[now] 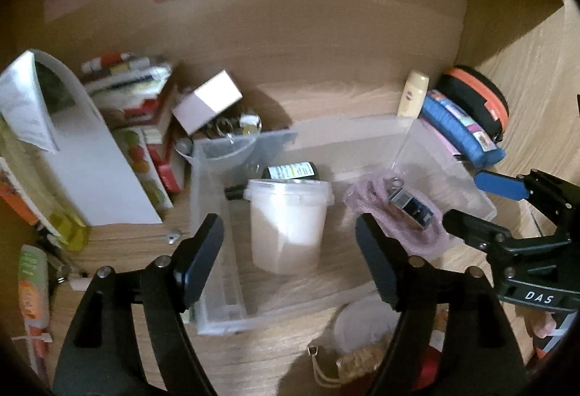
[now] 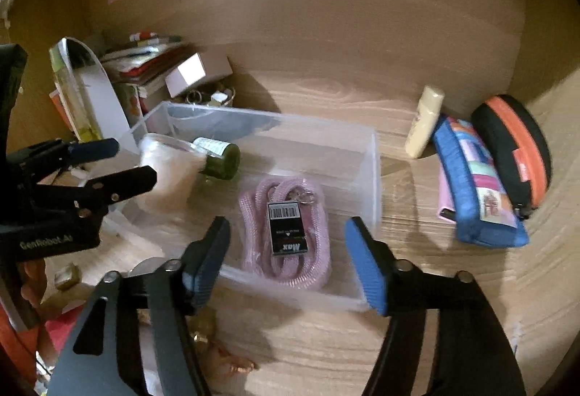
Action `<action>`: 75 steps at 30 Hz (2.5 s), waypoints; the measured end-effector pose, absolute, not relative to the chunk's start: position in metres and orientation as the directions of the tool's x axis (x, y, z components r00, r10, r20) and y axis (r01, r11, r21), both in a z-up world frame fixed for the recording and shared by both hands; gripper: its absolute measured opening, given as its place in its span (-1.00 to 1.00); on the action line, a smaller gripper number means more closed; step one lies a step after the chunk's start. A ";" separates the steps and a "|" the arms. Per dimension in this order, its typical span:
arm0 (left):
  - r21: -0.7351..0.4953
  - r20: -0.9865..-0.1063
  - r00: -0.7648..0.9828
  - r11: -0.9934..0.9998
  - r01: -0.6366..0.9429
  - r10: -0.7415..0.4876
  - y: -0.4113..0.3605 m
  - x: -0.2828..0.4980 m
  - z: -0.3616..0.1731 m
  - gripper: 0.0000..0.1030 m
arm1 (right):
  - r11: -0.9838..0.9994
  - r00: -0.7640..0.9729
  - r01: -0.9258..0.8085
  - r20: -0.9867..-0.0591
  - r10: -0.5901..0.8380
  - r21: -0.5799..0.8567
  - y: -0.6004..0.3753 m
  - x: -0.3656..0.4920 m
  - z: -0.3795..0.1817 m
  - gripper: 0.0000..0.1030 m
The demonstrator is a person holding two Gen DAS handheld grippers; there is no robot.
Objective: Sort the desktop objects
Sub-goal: 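Carry the cup and card box into the clear box and release both, then move both tools back toward the remaining items on the desk, then grasp the small glass jar with the left tool while the right tool grasps the mint-green tube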
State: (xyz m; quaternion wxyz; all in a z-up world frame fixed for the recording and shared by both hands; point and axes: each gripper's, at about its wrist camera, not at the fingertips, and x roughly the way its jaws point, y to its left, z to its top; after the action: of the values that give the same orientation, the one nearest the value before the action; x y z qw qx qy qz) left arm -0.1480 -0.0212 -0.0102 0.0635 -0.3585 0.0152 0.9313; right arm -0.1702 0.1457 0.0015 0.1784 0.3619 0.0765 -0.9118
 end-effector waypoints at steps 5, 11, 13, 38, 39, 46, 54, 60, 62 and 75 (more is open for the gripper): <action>-0.040 -0.669 -0.732 -0.989 -0.141 0.132 -0.026 -0.131 -0.002 0.64 | -0.931 -0.691 0.365 -0.671 -0.270 -0.001 0.157 -0.151 0.011 0.28; -0.052 -0.652 -0.750 -0.993 -0.106 0.114 -0.042 -0.103 0.009 0.76 | -0.935 -0.699 0.355 -0.659 -0.277 0.016 0.171 -0.128 0.012 0.33; -0.053 -0.651 -0.753 -0.995 -0.085 0.098 -0.051 -0.093 0.013 0.76 | -0.935 -0.702 0.354 -0.656 -0.277 0.016 0.175 -0.119 0.011 0.33; 0.026 -0.800 -0.599 -1.000 -0.011 -0.014 -0.108 -0.011 -0.077 0.43 | -0.864 -0.517 0.502 -0.784 -0.344 0.048 0.158 -0.041 -0.067 0.54; 0.033 -0.800 -0.600 -0.999 -0.020 -0.014 -0.106 -0.012 -0.078 0.41 | -0.862 -0.508 0.504 -0.788 -0.347 0.055 0.155 -0.044 -0.069 0.54; 0.065 -0.802 -0.597 -0.996 -0.057 -0.018 -0.100 -0.023 -0.085 0.06 | -0.855 -0.488 0.514 -0.796 -0.357 0.068 0.142 -0.051 -0.073 0.53; 0.051 -0.806 -0.592 -0.994 -0.098 0.017 -0.095 -0.033 -0.089 -0.42 | -0.852 -0.507 0.522 -0.796 -0.331 0.021 0.128 -0.051 -0.074 0.39; 0.054 -0.798 -0.602 -0.994 -0.094 0.013 -0.092 -0.028 -0.088 -0.54 | -0.858 -0.520 0.513 -0.789 -0.328 0.019 0.135 -0.051 -0.072 0.39; 0.042 -0.795 -0.606 -0.996 -0.083 0.016 -0.094 -0.026 -0.086 -0.54 | -0.858 -0.524 0.514 -0.783 -0.335 0.023 0.140 -0.049 -0.069 0.39; -0.019 -0.706 -0.706 -0.999 -0.045 0.045 -0.088 -0.022 -0.037 -0.54 | -0.911 -0.622 0.413 -0.723 -0.300 0.022 0.187 -0.041 -0.040 0.39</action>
State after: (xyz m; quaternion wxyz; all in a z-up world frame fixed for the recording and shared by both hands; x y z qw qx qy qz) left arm -0.0223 -0.0882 -0.0368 0.0243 -0.3824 -0.0003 0.9237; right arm -0.0413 0.1872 -0.0405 0.1984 0.3868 0.0730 -0.8976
